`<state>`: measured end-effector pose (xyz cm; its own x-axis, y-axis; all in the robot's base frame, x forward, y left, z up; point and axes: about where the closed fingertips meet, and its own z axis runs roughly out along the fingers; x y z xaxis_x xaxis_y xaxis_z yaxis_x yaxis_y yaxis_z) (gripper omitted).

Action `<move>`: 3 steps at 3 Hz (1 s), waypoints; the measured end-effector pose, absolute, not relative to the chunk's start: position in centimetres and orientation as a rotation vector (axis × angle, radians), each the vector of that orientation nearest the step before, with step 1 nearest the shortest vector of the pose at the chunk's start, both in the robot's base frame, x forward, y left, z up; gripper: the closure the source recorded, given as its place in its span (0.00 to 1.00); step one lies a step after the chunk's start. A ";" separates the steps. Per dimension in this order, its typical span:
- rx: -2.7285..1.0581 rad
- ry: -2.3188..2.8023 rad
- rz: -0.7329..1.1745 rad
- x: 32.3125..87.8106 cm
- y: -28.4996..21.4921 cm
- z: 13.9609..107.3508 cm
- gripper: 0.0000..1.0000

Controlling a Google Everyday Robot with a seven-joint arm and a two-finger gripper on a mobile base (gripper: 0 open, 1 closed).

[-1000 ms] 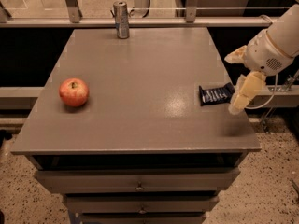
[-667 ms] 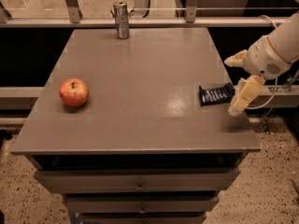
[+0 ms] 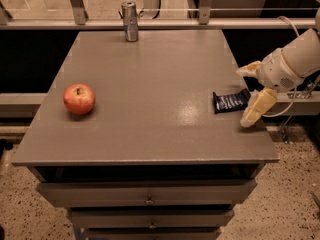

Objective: Pick rxbar blueberry

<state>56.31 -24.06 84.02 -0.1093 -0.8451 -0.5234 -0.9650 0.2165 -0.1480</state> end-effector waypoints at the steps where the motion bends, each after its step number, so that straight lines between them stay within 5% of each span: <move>1: -1.647 2.044 0.298 57.5 -24.2 82.8 0.25; 3: -1.624 2.089 0.293 58.3 -24.2 83.0 0.72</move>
Offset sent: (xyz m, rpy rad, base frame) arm 0.0265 -0.0046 -0.0099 -0.0482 0.0523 -0.1011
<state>58.28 -24.15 83.05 -0.1846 -0.8526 -0.4888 -0.9543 0.2745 -0.1184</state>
